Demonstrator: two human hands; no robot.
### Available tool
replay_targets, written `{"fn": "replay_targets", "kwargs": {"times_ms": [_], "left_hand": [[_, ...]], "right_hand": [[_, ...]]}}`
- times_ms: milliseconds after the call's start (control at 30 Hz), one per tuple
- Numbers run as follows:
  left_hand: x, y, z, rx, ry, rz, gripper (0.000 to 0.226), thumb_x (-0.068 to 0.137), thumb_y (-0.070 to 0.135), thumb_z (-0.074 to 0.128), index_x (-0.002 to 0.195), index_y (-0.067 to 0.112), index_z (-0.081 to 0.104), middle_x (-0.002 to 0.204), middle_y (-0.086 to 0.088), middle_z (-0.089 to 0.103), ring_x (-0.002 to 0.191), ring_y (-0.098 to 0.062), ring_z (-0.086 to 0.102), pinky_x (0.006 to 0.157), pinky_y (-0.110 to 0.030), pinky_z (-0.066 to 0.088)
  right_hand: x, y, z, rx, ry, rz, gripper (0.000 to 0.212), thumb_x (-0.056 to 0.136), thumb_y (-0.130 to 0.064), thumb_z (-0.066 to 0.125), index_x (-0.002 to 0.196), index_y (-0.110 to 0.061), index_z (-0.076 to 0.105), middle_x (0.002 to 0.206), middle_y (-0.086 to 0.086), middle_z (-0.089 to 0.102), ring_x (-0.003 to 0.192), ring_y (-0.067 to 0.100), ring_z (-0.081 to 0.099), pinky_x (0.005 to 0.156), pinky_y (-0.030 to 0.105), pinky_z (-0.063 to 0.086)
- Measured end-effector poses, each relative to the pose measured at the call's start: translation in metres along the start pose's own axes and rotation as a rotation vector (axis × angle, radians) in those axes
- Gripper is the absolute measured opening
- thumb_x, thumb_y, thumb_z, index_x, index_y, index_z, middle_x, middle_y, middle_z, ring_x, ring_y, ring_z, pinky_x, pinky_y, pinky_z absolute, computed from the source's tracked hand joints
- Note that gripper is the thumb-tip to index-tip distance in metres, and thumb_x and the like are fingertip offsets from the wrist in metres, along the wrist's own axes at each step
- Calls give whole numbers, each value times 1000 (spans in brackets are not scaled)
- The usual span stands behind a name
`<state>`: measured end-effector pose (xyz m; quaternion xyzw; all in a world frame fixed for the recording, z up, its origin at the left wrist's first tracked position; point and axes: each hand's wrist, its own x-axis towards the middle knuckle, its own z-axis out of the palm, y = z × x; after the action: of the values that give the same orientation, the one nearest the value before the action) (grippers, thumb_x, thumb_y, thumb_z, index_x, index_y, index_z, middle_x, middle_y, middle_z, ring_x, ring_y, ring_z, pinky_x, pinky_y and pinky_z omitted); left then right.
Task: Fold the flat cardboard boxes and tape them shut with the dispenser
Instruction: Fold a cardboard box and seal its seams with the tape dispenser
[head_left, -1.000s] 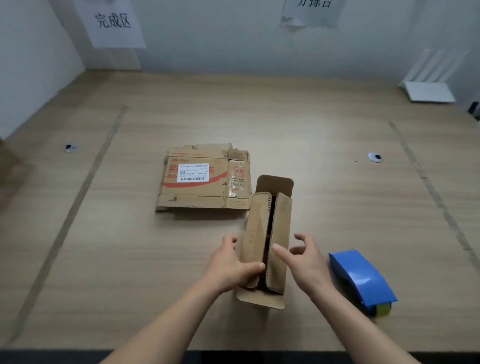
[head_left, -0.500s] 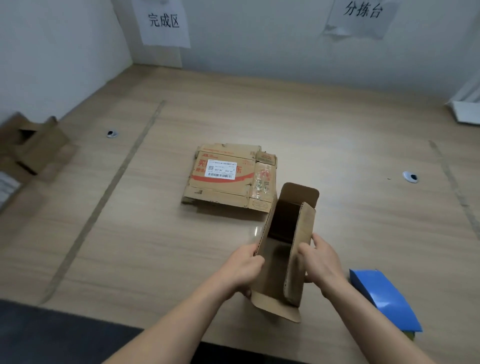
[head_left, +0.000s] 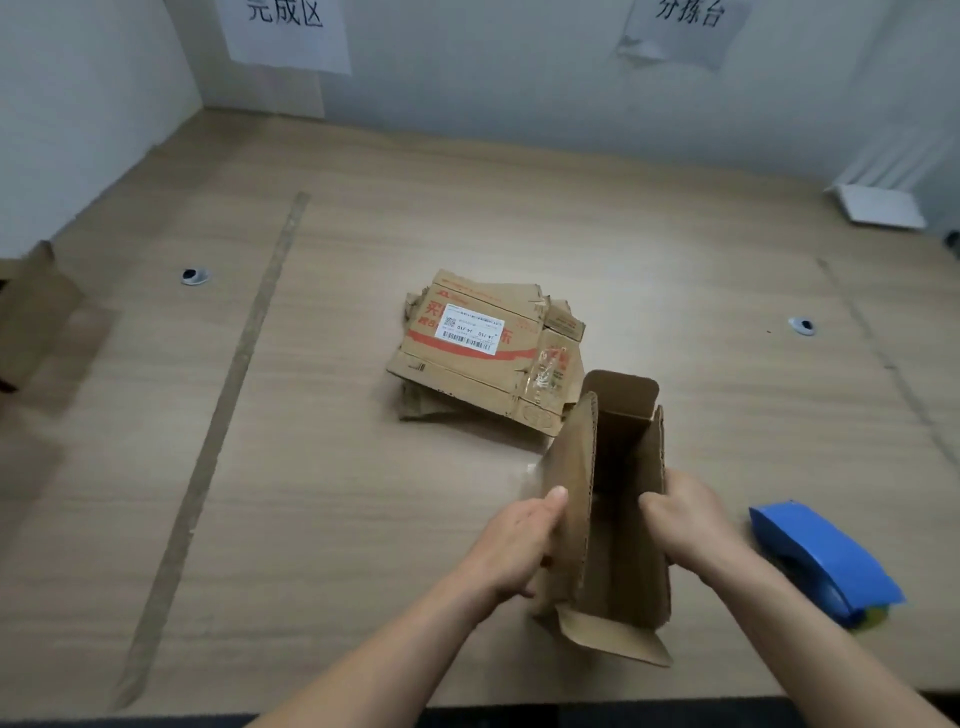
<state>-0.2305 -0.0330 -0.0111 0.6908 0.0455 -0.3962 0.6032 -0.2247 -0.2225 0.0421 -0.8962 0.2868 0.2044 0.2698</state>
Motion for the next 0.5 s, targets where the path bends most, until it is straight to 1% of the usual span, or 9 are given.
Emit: {"fn": "replay_targets", "kwargs": {"times_ms": [67, 100, 133, 167, 267, 367, 400, 433, 500], "left_hand": [[6, -9, -15, -29, -1, -35, 38, 101, 57, 36, 112, 29, 59, 124, 1, 57, 116, -27, 58, 76, -37, 55], [11, -14, -20, -30, 3, -52, 33, 100, 56, 39, 103, 30, 59, 120, 1, 57, 115, -28, 58, 82, -42, 54], [13, -17, -23, -28, -4, -69, 33, 98, 58, 42, 101, 29, 59, 118, 2, 57, 115, -27, 58, 88, -44, 53], [17, -21, -24, -26, -19, -92, 38, 96, 59, 46, 107, 26, 60, 119, 2, 57, 114, -25, 57, 90, -44, 52], [27, -24, -24, -79, -30, -135, 55, 91, 59, 58, 127, 18, 56, 125, 0, 60, 107, -15, 56, 83, -35, 46], [37, -25, -24, -162, -4, -160, 62, 83, 58, 68, 125, 18, 47, 126, 5, 55, 107, -13, 55, 87, -36, 44], [38, -25, -23, -180, 9, -163, 68, 79, 61, 70, 125, 19, 41, 125, 7, 52, 109, -13, 53, 91, -38, 46], [39, -25, -22, -191, 22, -162, 84, 72, 66, 72, 132, 17, 39, 124, 6, 51, 110, -14, 53, 95, -40, 47], [42, -26, -19, -204, 48, -156, 112, 53, 83, 71, 136, 14, 41, 127, -1, 57, 110, -16, 57, 93, -40, 50]], "right_hand": [[-13, -9, 9, 7, 19, 51, 13, 99, -11, 46, 104, -9, 58, 94, 14, 65, 81, 28, 66, 51, 33, 50], [-19, -12, 13, 22, 28, 72, 11, 99, -10, 47, 103, -9, 57, 95, 15, 64, 82, 29, 65, 52, 33, 51], [-23, -15, 17, 45, 33, 88, 10, 99, -10, 47, 102, -11, 56, 96, 15, 65, 84, 30, 65, 55, 35, 53], [-27, -16, 21, 68, 37, 99, 9, 99, -9, 48, 100, -13, 55, 97, 15, 65, 86, 30, 65, 62, 38, 56], [-31, -17, 29, 107, 42, 122, 9, 94, -11, 49, 99, -12, 57, 100, 12, 65, 96, 31, 65, 84, 49, 58], [-24, -12, 31, 136, 42, 112, 19, 88, -13, 50, 101, -18, 63, 100, 10, 68, 99, 32, 64, 90, 52, 56], [-23, -10, 31, 142, 40, 107, 19, 88, -13, 50, 101, -18, 63, 100, 10, 68, 100, 32, 64, 90, 51, 56], [-21, -8, 30, 148, 36, 99, 20, 88, -13, 50, 102, -17, 63, 101, 11, 68, 100, 33, 63, 91, 51, 55], [-19, -5, 29, 163, 25, 76, 19, 87, -15, 50, 101, -16, 63, 101, 12, 67, 100, 34, 63, 91, 51, 55]]}}
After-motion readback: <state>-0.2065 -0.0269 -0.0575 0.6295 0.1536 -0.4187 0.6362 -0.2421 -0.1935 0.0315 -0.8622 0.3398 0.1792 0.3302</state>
